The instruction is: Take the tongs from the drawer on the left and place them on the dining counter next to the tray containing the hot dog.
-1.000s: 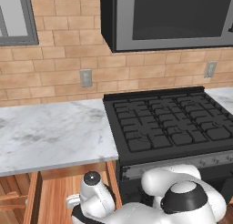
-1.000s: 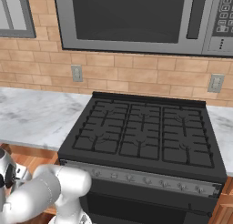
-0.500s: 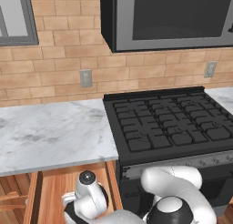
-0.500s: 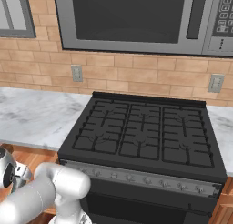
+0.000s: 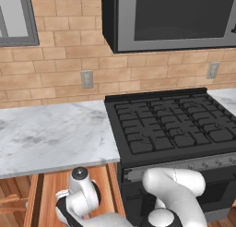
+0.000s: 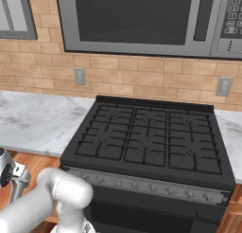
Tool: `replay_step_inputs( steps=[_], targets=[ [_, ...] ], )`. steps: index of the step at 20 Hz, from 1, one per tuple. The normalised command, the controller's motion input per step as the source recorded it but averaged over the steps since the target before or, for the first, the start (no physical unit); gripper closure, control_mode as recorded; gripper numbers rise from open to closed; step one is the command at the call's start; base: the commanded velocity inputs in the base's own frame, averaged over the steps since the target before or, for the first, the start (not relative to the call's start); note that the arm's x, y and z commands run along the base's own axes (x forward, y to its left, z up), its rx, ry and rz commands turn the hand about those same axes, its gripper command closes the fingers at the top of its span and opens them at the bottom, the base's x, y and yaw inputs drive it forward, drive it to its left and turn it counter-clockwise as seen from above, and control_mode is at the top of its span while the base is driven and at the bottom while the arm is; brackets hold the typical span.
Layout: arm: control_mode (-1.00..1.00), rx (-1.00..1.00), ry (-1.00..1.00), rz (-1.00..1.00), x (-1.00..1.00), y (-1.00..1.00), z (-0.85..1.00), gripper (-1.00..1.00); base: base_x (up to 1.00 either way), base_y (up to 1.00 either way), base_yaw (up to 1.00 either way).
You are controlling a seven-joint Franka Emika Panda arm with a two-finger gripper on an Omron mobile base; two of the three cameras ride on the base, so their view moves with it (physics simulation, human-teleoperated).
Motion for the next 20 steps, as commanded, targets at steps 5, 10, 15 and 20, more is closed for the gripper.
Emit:
replay_step_inputs(
  steps=[5,10,15,20],
  targets=[
    [-1.00,0.01,-0.07,0.00,-0.57,-0.04,0.28,1.00,0.00,0.00,0.00],
    [-1.00,0.04,-0.04,0.00,-0.60,-0.18,0.98,1.00,0.00,0.00,0.00],
    [-1.00,0.06,-0.07,0.00,-0.41,-0.14,1.00,1.00,0.00,0.00,0.00],
    [-1.00,0.04,-0.28,0.00,-0.08,-0.02,1.00,1.00,0.00,0.00,0.00]
  ],
)
